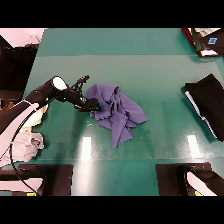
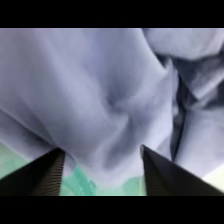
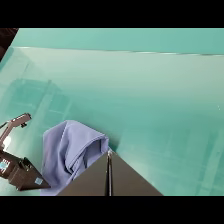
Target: Fold the shirts.
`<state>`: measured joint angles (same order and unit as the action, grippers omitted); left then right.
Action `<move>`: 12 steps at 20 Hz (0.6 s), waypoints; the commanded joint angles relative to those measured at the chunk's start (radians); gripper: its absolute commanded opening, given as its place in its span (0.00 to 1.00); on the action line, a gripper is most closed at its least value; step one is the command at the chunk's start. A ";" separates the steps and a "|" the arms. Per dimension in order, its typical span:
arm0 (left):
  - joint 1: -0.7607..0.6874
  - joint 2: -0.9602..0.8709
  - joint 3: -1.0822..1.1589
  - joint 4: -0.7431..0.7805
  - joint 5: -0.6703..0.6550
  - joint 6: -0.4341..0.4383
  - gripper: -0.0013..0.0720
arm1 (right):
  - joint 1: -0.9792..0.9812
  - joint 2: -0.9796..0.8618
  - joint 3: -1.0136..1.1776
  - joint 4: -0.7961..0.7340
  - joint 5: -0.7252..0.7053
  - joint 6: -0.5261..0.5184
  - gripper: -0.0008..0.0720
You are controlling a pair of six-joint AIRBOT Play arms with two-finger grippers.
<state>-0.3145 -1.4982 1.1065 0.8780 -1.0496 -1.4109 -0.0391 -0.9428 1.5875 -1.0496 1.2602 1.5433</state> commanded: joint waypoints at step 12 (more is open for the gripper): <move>0.198 0.288 0.356 0.116 -0.174 0.085 0.05 | 0.000 0.001 -0.370 0.002 0.144 -0.001 0.04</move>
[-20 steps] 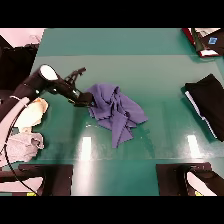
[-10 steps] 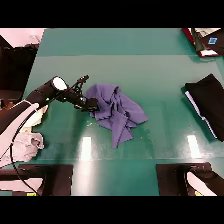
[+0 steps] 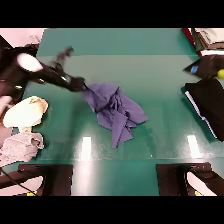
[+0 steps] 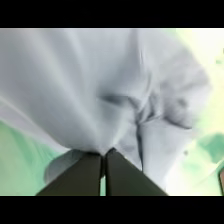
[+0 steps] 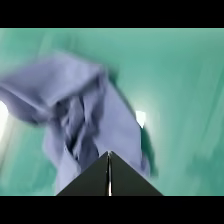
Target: Fold the shirts.
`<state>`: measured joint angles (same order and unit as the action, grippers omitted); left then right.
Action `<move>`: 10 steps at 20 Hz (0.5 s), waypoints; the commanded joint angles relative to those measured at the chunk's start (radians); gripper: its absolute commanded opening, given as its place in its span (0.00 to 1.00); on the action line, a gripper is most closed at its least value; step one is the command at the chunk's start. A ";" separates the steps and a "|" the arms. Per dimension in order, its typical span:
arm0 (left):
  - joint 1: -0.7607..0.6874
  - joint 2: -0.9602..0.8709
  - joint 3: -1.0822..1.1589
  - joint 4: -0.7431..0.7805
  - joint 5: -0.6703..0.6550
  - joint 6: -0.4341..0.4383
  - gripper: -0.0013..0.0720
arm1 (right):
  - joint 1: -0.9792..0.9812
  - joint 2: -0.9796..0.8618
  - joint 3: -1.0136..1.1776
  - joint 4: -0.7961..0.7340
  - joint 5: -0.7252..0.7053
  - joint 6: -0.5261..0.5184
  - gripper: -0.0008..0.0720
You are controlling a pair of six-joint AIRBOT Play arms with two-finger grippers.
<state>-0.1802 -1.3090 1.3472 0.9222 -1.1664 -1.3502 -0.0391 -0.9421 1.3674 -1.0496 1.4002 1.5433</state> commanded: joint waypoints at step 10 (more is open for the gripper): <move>0.080 0.179 0.194 0.201 -0.137 0.023 0.05 | 0.042 -0.243 -0.530 0.265 -0.252 -0.192 0.76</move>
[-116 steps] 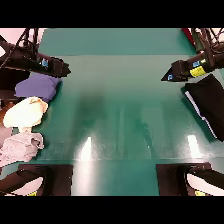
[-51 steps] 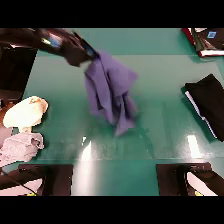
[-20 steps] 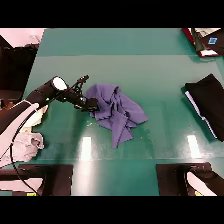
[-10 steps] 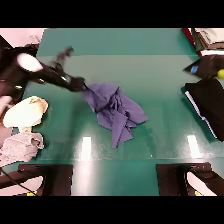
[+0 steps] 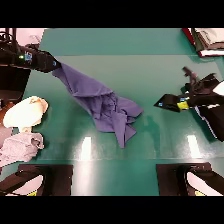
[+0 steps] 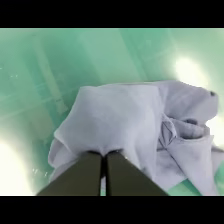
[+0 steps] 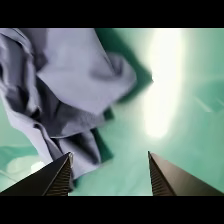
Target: Fold the shirts.
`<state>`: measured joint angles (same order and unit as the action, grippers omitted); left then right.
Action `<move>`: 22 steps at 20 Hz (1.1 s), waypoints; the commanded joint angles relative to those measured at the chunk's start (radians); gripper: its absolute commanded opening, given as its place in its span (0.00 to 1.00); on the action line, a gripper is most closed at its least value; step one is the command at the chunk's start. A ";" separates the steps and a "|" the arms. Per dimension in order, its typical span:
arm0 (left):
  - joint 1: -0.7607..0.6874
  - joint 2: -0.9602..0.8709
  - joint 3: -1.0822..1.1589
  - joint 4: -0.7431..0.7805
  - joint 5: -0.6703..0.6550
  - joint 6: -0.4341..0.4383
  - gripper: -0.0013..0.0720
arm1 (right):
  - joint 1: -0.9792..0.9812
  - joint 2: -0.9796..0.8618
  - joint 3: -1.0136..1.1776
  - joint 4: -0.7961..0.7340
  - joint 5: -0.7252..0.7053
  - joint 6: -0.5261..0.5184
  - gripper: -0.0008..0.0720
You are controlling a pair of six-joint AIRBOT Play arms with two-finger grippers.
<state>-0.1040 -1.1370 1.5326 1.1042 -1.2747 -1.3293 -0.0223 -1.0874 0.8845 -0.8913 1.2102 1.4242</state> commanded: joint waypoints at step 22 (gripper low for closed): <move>0.004 0.019 0.386 0.146 -0.106 -0.006 0.05 | 0.021 -0.107 0.676 -0.004 -0.099 -0.097 0.04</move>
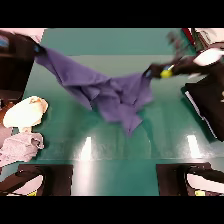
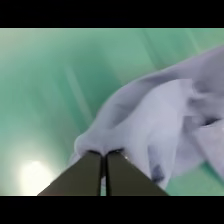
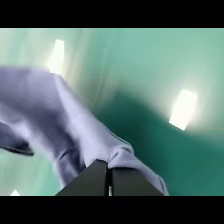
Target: Fold the shirts.
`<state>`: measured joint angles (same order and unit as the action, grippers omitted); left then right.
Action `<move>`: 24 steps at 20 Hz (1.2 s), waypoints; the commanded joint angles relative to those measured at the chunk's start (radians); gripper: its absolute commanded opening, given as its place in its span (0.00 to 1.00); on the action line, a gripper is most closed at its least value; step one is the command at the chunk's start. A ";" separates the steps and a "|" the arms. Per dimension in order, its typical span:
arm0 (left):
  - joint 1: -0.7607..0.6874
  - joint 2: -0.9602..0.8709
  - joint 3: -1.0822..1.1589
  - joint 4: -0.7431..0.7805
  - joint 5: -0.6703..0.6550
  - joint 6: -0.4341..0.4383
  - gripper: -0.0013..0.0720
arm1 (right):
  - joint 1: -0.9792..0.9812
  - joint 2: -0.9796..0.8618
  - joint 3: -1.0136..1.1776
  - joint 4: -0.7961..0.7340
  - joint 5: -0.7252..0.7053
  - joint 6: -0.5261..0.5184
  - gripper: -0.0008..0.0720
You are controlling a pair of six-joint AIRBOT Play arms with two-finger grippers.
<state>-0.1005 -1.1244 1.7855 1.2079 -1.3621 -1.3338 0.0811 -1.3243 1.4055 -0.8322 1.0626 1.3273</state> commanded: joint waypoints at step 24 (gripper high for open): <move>0.001 0.008 -0.190 -0.060 -0.041 -0.046 0.05 | -0.159 0.084 0.436 -0.274 0.397 0.149 0.03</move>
<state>-0.1001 -1.0241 1.7550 1.1416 -1.4021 -1.3861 -0.2333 -1.1458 1.9598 -0.9565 1.4494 1.4490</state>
